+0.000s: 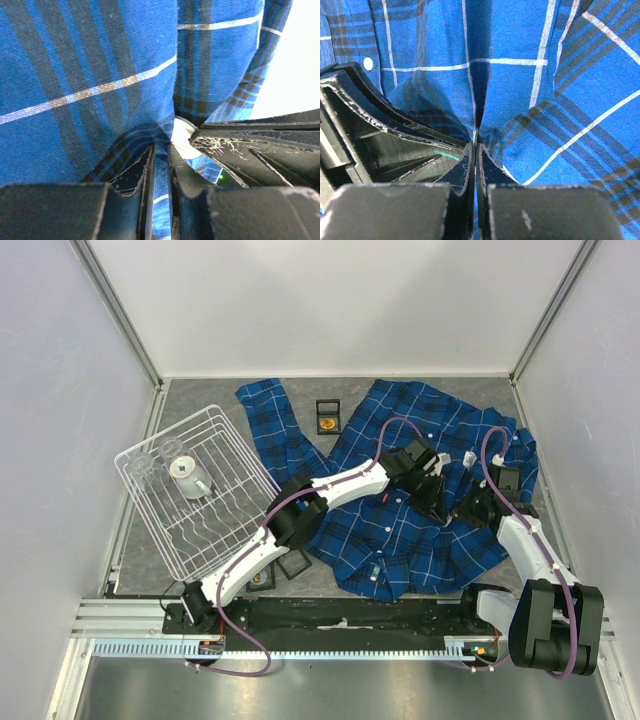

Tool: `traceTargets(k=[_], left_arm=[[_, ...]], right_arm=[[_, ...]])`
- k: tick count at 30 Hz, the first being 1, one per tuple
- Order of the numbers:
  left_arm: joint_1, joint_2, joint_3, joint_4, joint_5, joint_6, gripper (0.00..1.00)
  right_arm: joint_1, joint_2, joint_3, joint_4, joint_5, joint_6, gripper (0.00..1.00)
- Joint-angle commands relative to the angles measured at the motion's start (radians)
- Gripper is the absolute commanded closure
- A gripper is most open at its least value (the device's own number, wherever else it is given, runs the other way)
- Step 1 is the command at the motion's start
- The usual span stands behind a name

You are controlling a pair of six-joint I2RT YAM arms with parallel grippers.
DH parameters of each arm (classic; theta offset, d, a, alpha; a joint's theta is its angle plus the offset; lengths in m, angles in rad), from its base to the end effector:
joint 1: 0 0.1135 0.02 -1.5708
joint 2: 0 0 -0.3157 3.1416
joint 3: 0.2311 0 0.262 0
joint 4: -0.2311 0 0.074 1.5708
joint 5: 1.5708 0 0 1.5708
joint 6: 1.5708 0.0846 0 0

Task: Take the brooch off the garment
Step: Remove the brooch from the clothes.

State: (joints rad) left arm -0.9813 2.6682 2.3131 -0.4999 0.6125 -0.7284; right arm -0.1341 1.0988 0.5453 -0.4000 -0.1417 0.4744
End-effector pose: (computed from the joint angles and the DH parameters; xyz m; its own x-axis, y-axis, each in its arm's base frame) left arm 0.3237 -0.5715 0.1170 -0.9054 0.3740 -0.2009 0.3848 0.5229 -0.7606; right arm 0.2159 -0.0171 0.1830 -0.6954 0.5502 -0.4623 0.4148 0.8327 0.3669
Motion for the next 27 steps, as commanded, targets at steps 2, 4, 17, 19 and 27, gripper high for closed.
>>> traceTargets(k=[2,4,17,19,27], left_arm=[[-0.013,0.019,0.06,0.053,0.036,-0.043,0.78],[-0.014,0.021,0.068,0.064,0.043,-0.052,0.78],[-0.014,0.064,0.135,0.096,0.095,-0.126,0.78],[-0.014,0.07,0.135,0.104,0.099,-0.138,0.78],[0.007,0.074,0.186,0.173,0.108,-0.21,0.77]], right_arm=[[0.002,0.0,0.002,0.018,-0.067,0.01,1.0],[0.002,-0.005,-0.007,0.018,-0.075,0.013,1.0],[0.051,-0.008,-0.022,0.015,-0.068,0.035,1.0],[0.056,-0.017,-0.03,0.012,-0.073,0.04,1.0],[0.096,-0.01,-0.071,-0.005,-0.055,0.072,1.0]])
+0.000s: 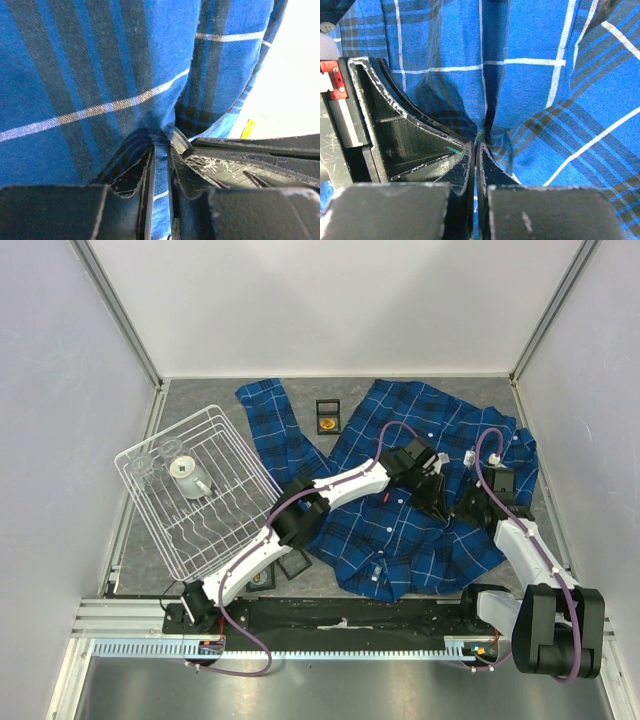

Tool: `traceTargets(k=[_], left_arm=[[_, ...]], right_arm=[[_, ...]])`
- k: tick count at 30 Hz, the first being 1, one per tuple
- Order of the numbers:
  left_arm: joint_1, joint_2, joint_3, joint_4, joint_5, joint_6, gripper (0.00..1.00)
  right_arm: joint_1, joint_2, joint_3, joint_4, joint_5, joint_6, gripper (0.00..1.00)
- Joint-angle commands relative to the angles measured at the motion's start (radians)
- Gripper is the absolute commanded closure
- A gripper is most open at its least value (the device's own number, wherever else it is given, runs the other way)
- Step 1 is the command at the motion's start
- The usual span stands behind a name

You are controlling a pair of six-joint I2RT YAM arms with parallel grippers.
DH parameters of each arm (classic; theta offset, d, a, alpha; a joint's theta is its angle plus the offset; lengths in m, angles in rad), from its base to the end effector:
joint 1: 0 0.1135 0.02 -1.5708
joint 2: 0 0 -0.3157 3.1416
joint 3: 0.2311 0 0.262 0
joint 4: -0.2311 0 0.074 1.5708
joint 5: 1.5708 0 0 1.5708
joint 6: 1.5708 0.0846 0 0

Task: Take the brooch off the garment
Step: Remove the brooch from the clothes.

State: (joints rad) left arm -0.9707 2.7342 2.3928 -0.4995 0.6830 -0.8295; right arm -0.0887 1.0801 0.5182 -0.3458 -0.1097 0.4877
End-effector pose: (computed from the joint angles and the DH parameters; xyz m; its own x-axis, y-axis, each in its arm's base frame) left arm 0.3306 -0.5776 0.1057 -0.9316 0.3484 -0.1033 0.2823 0.5149 -0.8094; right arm 0.2163 -0.0099 0.1823 -0.6837 0.5284 -0.5034 0.3863 0.8472 0.3647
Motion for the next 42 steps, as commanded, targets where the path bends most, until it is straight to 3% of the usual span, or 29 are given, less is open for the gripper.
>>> traceTargets(k=[1,14,21,30,34,37,42], left_arm=[[0.0,0.01,0.118,0.176,0.039,-0.12,0.77],[0.053,-0.007,0.108,0.302,0.003,-0.257,0.76],[0.047,-0.203,-0.093,0.145,-0.132,0.007,0.77],[0.018,-0.218,-0.175,0.092,-0.063,0.087,0.77],[0.007,-0.263,-0.228,0.075,-0.141,0.15,0.69],[0.009,-0.295,-0.296,0.073,-0.209,0.178,0.68],[0.01,-0.237,-0.302,0.07,-0.23,0.202,0.72]], right_arm=[[0.059,0.015,-0.047,-0.061,-0.079,0.06,1.0],[0.066,-0.028,-0.027,-0.142,0.054,0.129,1.0],[0.003,-0.02,-0.018,-0.128,0.056,0.092,1.0],[-0.02,-0.058,-0.018,-0.116,0.064,0.092,1.0],[-0.023,-0.074,-0.01,-0.102,0.056,0.092,1.0],[0.003,-0.051,0.0,-0.105,0.105,0.1,1.0],[0.162,0.053,0.161,-0.223,0.477,0.092,1.0]])
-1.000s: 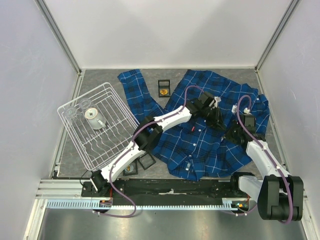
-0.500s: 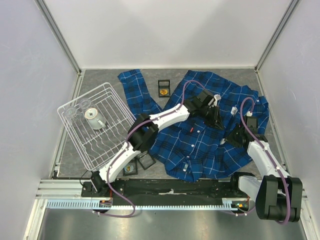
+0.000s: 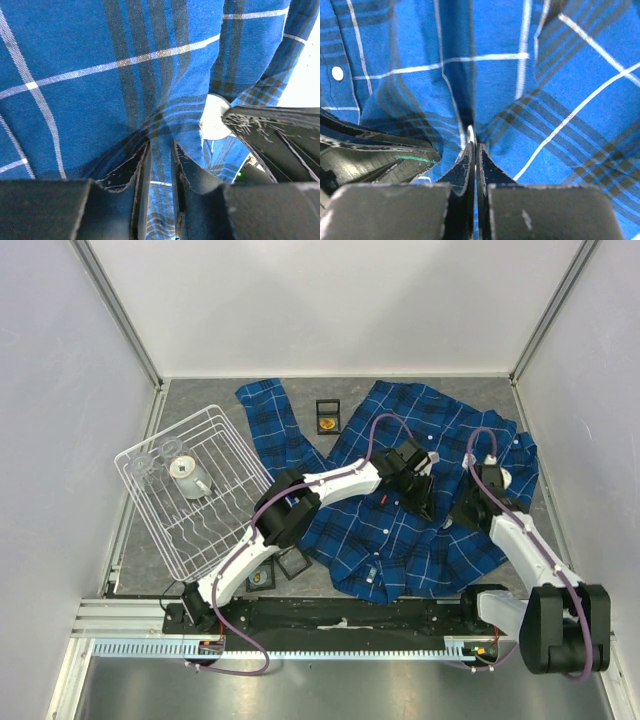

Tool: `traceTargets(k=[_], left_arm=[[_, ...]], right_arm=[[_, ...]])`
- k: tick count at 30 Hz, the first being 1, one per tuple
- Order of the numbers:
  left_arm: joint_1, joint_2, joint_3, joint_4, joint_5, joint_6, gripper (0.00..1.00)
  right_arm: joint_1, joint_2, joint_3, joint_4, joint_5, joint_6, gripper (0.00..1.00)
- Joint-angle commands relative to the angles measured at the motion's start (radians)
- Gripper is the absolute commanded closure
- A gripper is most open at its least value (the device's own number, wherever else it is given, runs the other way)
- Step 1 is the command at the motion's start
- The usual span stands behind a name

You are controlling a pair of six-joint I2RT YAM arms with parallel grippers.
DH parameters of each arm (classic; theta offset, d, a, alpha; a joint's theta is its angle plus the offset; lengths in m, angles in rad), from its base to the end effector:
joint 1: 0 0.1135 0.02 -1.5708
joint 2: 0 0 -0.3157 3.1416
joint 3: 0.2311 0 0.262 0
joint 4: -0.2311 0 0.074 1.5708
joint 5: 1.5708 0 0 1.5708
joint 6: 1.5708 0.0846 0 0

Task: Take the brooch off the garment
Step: Remove the brooch from the clothes.

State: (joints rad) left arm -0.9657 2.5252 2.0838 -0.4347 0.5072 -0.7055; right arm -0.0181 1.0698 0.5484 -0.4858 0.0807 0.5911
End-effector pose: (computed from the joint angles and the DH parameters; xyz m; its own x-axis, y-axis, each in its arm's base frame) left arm 0.3237 -0.5403 0.1277 -0.9135 0.3244 -0.2454 0.3986 0.5935 -0.6992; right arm 0.2038 -0.0105 0.1816 -0.6677 0.5676 -0.4816 0.5218 0.8183 0.2411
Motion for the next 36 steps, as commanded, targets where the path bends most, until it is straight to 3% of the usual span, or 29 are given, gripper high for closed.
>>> traceTargets(k=[1,5,10,14,17,19,22,25,27,28,30,32,36], left_arm=[[0.002,-0.019,0.005,0.007,-0.049,0.077,0.72],[0.001,0.003,-0.005,0.034,-0.036,0.063,0.72],[0.001,0.014,0.007,0.051,-0.039,0.063,0.71],[0.002,0.046,0.105,0.019,-0.024,0.064,0.67],[0.007,0.034,0.166,0.001,0.025,0.058,0.64],[0.019,0.0,0.209,-0.013,0.083,0.037,0.59],[0.042,-0.126,0.217,-0.041,0.123,0.038,0.49],[0.07,-0.336,0.107,-0.041,0.082,0.029,0.47],[0.099,-0.51,-0.045,-0.03,0.071,0.029,0.47],[0.117,-0.573,-0.164,-0.029,0.042,0.035,0.48],[0.133,-0.716,-0.295,-0.021,-0.001,0.072,0.48],[0.159,-0.903,-0.45,-0.024,-0.006,0.107,0.48],[0.212,-1.155,-0.677,-0.015,-0.038,0.081,0.45]], right_arm=[[0.113,0.088,0.16,-0.133,0.322,-0.017,1.0],[0.153,0.222,0.292,-0.255,0.502,-0.022,1.0],[0.156,0.318,0.36,-0.335,0.588,-0.037,1.0],[0.164,0.383,0.458,-0.416,0.693,-0.059,1.0],[0.162,0.357,0.499,-0.444,0.74,-0.094,1.0],[0.161,0.283,0.509,-0.392,0.69,-0.146,1.0],[0.161,0.193,0.509,-0.256,0.381,-0.25,1.0],[0.161,0.186,0.533,-0.182,0.061,-0.298,1.0],[0.161,0.179,0.518,-0.122,-0.081,-0.319,1.0],[0.164,0.174,0.507,-0.053,-0.251,-0.332,1.0],[0.176,0.182,0.496,-0.002,-0.434,-0.358,1.0],[0.205,0.151,0.455,0.123,-0.664,-0.308,1.0],[0.326,0.062,0.335,0.572,-0.898,-0.082,1.0]])
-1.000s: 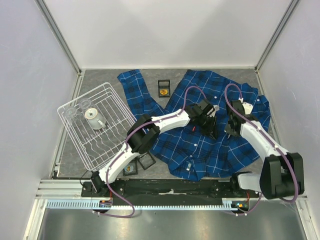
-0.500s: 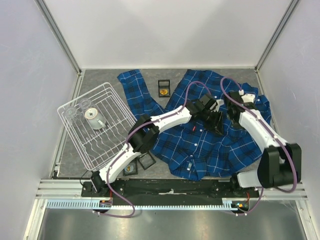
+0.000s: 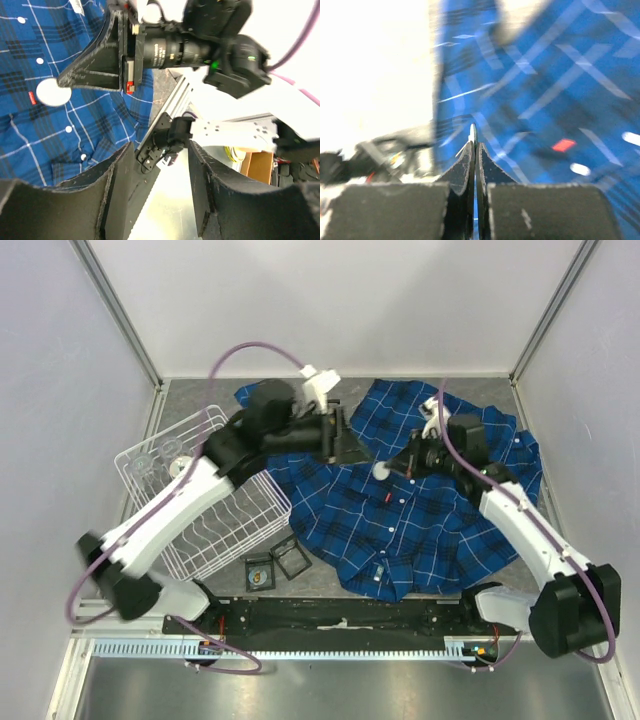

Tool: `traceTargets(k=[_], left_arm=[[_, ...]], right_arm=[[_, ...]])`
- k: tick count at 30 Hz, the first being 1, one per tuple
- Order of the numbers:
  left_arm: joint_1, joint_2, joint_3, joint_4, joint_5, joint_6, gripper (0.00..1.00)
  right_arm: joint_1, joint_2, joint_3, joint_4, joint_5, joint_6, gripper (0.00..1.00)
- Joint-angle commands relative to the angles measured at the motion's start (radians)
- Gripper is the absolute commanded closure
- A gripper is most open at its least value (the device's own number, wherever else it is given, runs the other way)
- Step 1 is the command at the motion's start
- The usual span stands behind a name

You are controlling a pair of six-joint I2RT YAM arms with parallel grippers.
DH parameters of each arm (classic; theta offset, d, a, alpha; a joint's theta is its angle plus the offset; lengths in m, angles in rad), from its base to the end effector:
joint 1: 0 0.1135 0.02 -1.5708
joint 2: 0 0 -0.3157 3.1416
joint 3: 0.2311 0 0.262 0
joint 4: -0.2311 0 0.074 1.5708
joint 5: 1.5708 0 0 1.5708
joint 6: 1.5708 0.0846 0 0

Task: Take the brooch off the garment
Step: Remove the brooch from the clothes, then close the brooch.

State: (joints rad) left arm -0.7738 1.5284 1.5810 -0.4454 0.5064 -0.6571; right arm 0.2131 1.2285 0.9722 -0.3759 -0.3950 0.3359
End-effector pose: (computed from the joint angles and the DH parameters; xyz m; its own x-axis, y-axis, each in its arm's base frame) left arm 0.2537 -0.3053 0.4456 -0.7858 0.0210 -0.6181 0.5704 0.4107 -0.7113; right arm 0.2850 0.0950 0.3144 -0.7096 0.1577 -0.6867 -0.2804 0.8309 0.4806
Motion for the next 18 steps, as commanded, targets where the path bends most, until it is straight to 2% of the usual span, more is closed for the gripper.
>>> traceTargets(k=[1,3,4,10,15,18], left_arm=[[0.049,-0.241,-0.255,0.025,-0.035,0.022,0.45],[0.08,-0.307,-0.333,0.054,-0.032,-0.019,0.43],[0.109,-0.332,-0.405,0.101,0.004,-0.035,0.42],[0.217,-0.401,-0.532,0.135,0.191,-0.042,0.44],[0.231,-0.39,-0.604,0.293,0.418,-0.098,0.48],[0.234,-0.398,-0.616,0.325,0.444,-0.091,0.51]], right_arm=[[0.107,-0.107,-0.122,0.52,-0.451,0.207,1.0],[0.147,-0.126,-0.153,0.665,-0.548,0.294,1.0],[0.16,-0.126,-0.156,0.672,-0.573,0.298,1.0],[0.247,-0.149,-0.145,0.649,-0.676,0.25,1.0],[0.302,-0.118,-0.124,0.612,-0.7,0.227,1.0],[0.316,-0.101,-0.093,0.537,-0.699,0.17,1.0]])
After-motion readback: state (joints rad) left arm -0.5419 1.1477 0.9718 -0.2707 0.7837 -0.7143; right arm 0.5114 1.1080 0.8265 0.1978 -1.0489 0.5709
